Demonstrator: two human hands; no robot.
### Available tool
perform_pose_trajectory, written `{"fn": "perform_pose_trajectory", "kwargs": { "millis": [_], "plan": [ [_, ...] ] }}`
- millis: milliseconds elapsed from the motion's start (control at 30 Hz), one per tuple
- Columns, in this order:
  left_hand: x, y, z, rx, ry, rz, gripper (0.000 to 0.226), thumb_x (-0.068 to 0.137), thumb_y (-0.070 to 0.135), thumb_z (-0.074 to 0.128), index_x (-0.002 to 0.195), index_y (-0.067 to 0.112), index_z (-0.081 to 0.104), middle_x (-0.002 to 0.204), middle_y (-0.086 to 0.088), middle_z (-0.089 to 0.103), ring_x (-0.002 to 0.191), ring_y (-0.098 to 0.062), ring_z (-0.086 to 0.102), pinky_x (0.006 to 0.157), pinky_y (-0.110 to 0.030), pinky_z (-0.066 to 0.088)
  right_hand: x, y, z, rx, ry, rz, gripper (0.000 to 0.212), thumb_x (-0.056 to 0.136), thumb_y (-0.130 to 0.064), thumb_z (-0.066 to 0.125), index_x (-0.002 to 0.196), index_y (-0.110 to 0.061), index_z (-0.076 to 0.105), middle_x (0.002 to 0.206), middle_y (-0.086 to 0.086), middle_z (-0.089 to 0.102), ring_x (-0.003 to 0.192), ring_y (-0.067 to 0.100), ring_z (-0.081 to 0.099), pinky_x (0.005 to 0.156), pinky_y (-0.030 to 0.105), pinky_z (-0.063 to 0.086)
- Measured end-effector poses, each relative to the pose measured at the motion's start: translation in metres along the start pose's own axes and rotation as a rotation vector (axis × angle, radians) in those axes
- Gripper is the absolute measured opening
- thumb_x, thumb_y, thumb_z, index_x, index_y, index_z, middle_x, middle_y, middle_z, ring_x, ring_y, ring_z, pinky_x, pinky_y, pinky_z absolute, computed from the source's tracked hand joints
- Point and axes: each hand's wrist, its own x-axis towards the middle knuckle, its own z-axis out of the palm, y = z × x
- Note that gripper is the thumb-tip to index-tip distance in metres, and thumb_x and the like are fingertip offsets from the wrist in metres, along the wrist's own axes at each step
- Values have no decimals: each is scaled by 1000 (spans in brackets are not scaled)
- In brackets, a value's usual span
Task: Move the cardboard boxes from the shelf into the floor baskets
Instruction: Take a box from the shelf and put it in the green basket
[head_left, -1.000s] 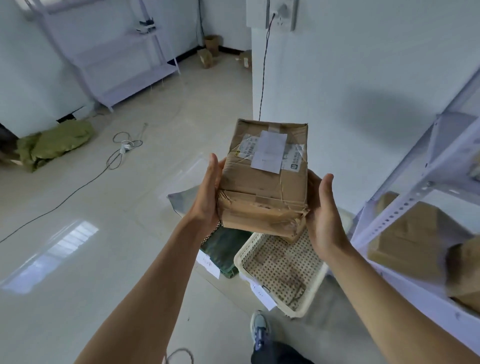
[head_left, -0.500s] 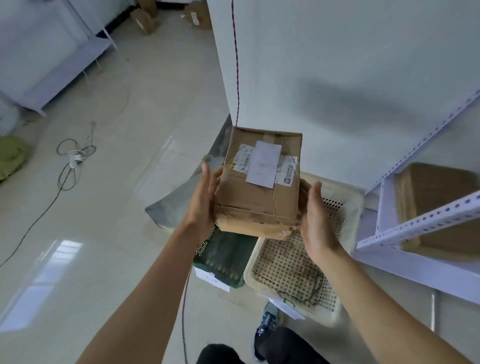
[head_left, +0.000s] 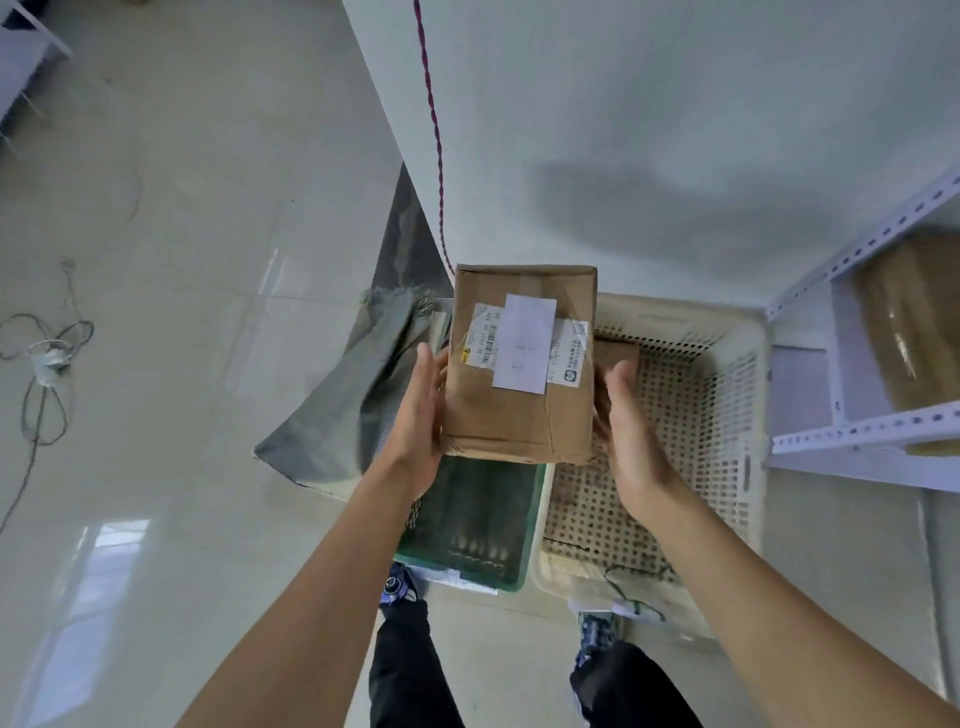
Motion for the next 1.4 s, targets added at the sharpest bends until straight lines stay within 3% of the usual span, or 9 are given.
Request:
{"fn": "perform_pose_trajectory", "kwargs": {
  "millis": [133,267,433,567,733,900,1100,1233,1400],
  "plan": [
    [69,-21,-35,63,-27,-70,61,106,77,32,141,42,67,139,6,75,129,-14,71,92,-30,63,62,46,25,44,80,39,80,88,-92,25,152,-50,49,161,-8,52,155,24,39,128,63,23],
    [143,-49,-69,118,-69,-124,61,109,72,30,141,38,69,137,5,77,130,-15,71,107,-41,58,131,97,48,69,150,109,101,76,-103,28,161,-50,33,172,-11,34,158,22,32,128,64,20],
    [225,-89,-100,192,-87,-204,60,108,73,32,137,40,72,130,15,79,125,-7,72,119,-45,50,211,149,64,134,212,162,97,74,-105,30,154,-52,45,164,-14,47,156,17,36,129,60,20],
    [291,-124,-117,293,-118,-243,49,109,72,31,118,53,75,117,29,79,106,11,73,99,-33,48,272,187,62,179,272,134,84,74,-103,32,138,-58,61,148,-17,64,146,16,50,127,58,28],
    [366,-151,-133,347,-19,-229,41,105,68,46,102,50,83,108,19,83,97,0,78,98,-39,56,346,230,64,170,255,184,91,66,-107,32,139,-59,60,161,-14,51,154,16,38,129,59,19],
    [405,-161,-137,467,43,-278,77,76,71,47,141,34,66,151,-4,63,142,-30,57,123,-53,42,405,266,67,209,269,234,76,89,-92,21,139,-52,62,156,-10,57,148,17,47,127,59,27],
    [418,-187,-139,643,106,-283,75,70,62,47,134,23,53,137,-1,55,137,-29,48,113,-50,42,440,295,70,217,269,250,60,95,-87,21,128,-60,63,132,-19,72,132,13,60,125,57,31],
    [427,-204,-138,725,93,-228,83,86,58,49,158,18,35,164,-8,40,156,-28,19,126,-57,26,457,311,74,223,245,286,76,92,-91,20,144,-52,58,149,-7,64,146,24,51,128,60,22],
    [434,-227,-134,946,74,-54,73,106,35,58,170,21,25,180,-7,15,163,-33,13,130,-57,16,470,328,77,244,266,293,74,94,-89,16,129,-52,70,132,-7,75,131,25,63,124,64,24]
  ]
}}
